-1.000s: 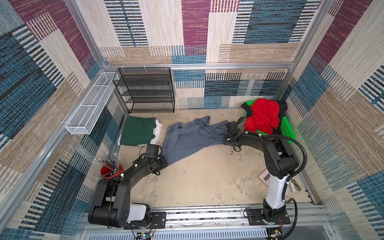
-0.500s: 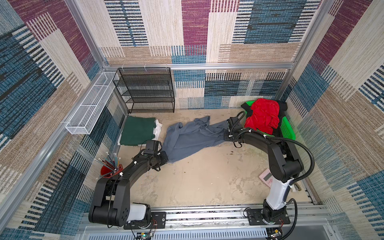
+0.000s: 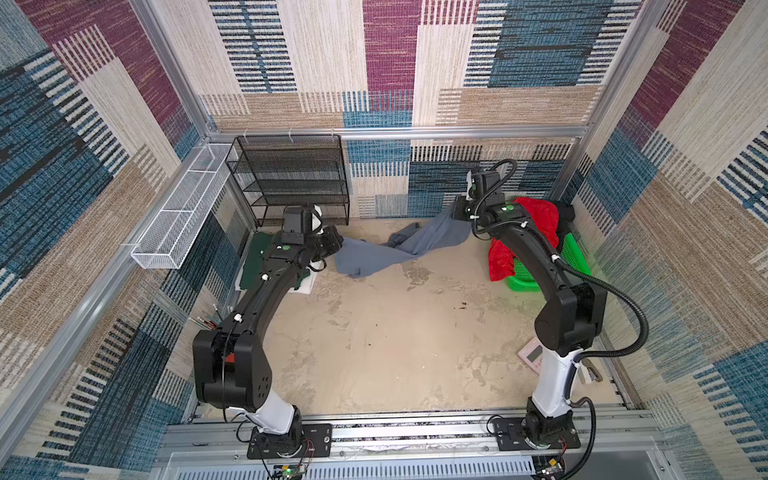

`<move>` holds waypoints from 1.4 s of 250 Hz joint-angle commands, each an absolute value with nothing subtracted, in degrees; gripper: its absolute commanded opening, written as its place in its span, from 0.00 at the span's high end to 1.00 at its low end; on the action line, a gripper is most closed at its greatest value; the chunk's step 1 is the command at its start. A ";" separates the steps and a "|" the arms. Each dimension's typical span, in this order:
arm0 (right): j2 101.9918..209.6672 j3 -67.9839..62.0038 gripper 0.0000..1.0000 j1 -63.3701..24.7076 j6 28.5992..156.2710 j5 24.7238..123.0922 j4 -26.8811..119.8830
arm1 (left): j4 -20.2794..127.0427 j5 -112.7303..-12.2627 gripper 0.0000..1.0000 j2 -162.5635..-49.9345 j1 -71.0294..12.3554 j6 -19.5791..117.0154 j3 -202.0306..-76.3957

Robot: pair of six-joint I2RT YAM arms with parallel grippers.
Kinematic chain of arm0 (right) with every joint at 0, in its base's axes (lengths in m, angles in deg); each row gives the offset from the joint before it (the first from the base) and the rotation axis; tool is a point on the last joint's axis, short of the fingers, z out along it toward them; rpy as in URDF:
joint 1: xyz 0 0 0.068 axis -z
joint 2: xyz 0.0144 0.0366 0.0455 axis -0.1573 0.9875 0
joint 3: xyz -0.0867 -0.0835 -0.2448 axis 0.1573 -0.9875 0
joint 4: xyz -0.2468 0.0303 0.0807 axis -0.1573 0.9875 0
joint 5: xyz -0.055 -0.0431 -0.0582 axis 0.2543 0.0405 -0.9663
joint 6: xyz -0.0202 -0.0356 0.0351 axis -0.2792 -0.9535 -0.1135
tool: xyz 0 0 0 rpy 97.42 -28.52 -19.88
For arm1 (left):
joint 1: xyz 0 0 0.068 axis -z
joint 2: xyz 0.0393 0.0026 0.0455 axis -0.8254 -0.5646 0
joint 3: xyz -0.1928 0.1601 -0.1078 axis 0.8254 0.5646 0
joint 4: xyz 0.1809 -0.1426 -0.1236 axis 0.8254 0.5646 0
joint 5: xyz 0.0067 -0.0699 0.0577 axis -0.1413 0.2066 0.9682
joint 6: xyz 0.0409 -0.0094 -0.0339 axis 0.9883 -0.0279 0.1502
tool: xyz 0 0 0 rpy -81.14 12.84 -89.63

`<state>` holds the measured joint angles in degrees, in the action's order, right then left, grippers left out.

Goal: Fold and stack the t-shirts
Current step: 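Lift the grey t-shirt up with both grippers, holding it spread, then swing the held t-shirt down and lay it flat toward the robot with both grippers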

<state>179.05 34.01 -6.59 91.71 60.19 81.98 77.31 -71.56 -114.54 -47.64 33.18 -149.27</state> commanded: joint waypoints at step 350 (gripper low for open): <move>184.29 70.03 1.00 -3.16 92.12 49.70 94.84 | 96.73 -66.87 1.00 -135.93 -49.57 44.82 -204.76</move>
<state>186.55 69.77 -3.09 92.43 52.85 92.39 95.14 -65.84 -137.51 -49.65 41.73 -203.52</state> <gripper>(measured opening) 0.080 0.066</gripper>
